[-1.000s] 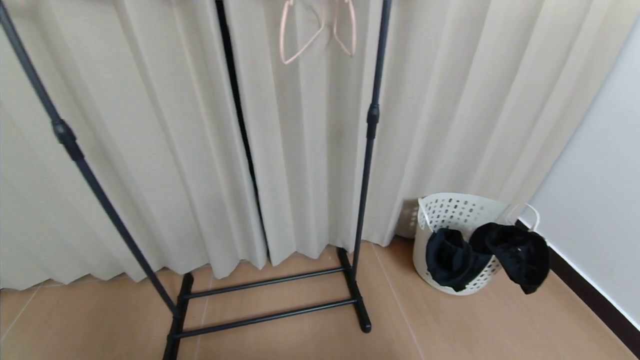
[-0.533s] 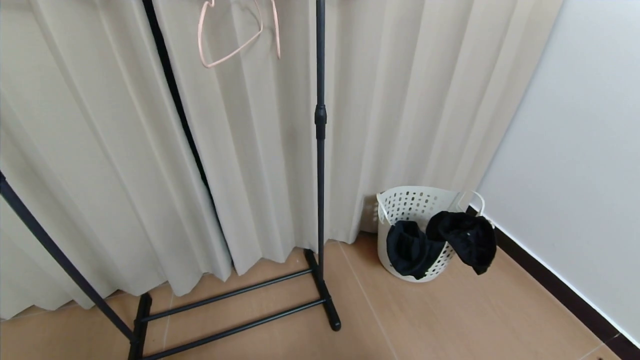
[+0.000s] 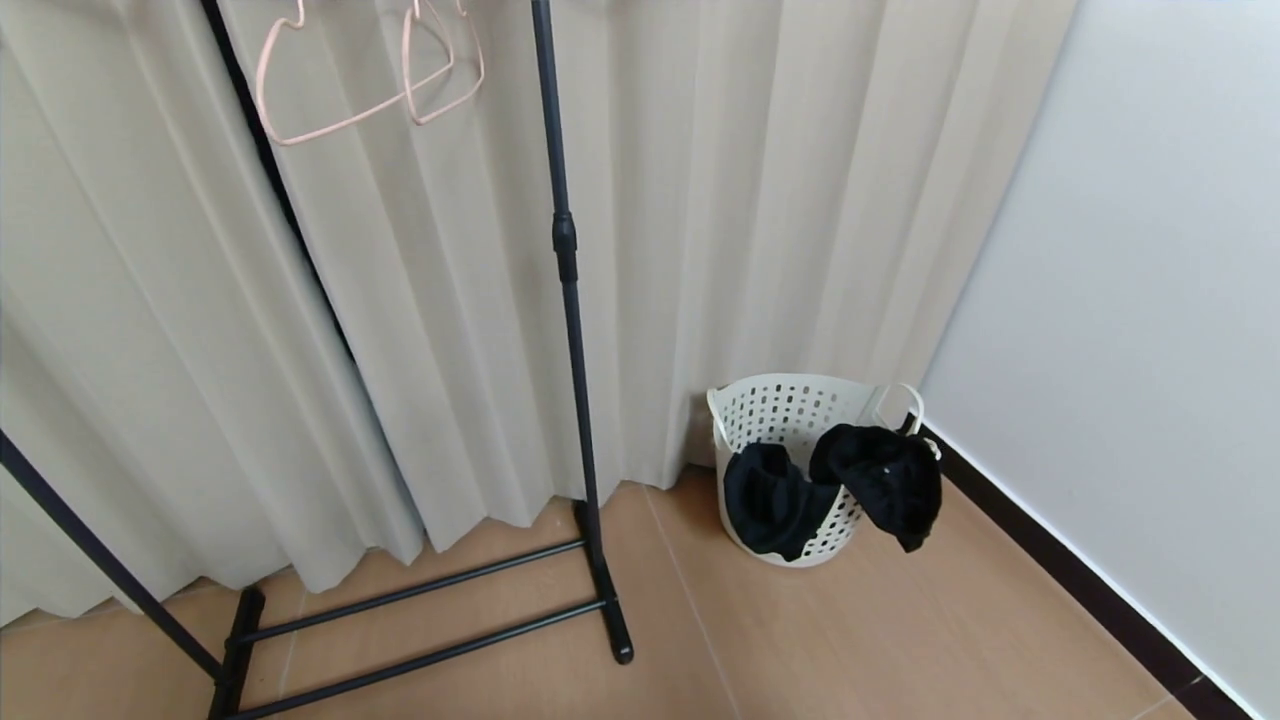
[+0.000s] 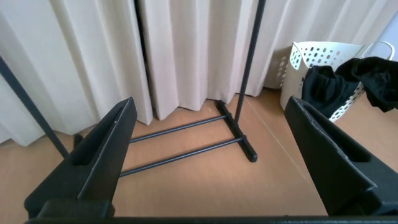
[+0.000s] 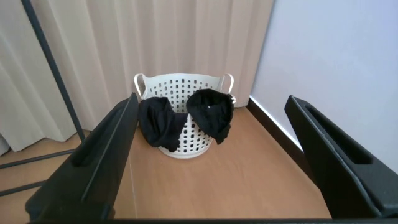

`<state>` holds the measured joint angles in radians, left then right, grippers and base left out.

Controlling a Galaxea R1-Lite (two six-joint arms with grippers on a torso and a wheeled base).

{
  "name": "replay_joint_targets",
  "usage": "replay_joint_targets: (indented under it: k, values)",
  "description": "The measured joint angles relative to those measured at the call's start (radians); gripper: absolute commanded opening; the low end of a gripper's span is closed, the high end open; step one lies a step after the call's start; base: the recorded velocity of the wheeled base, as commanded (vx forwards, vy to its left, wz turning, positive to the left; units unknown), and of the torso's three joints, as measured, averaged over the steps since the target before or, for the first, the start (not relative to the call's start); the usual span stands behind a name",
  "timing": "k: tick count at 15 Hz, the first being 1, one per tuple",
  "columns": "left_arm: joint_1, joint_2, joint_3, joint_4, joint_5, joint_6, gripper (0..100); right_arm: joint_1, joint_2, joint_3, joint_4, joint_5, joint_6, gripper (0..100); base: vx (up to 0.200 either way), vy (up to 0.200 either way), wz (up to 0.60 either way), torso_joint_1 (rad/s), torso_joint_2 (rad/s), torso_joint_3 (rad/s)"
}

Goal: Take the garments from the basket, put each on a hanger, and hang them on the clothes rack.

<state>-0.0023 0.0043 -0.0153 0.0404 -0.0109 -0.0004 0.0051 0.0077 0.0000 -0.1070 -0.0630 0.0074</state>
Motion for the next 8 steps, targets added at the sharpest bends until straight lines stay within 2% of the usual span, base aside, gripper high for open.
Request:
replay_joint_targets:
  k: [3,8]
  values:
    - [-0.001,0.000,0.000,0.002,0.000,0.000,100,-0.001,0.000,0.000,0.000,0.000,-0.001,100,0.200,0.000,0.00,0.002,0.00,0.002]
    - [0.000,0.000,0.000,0.002,0.002,-0.001,100,0.000,0.000,0.000,0.001,0.000,0.000,100,0.200,-0.200,0.00,0.003,0.00,0.000]
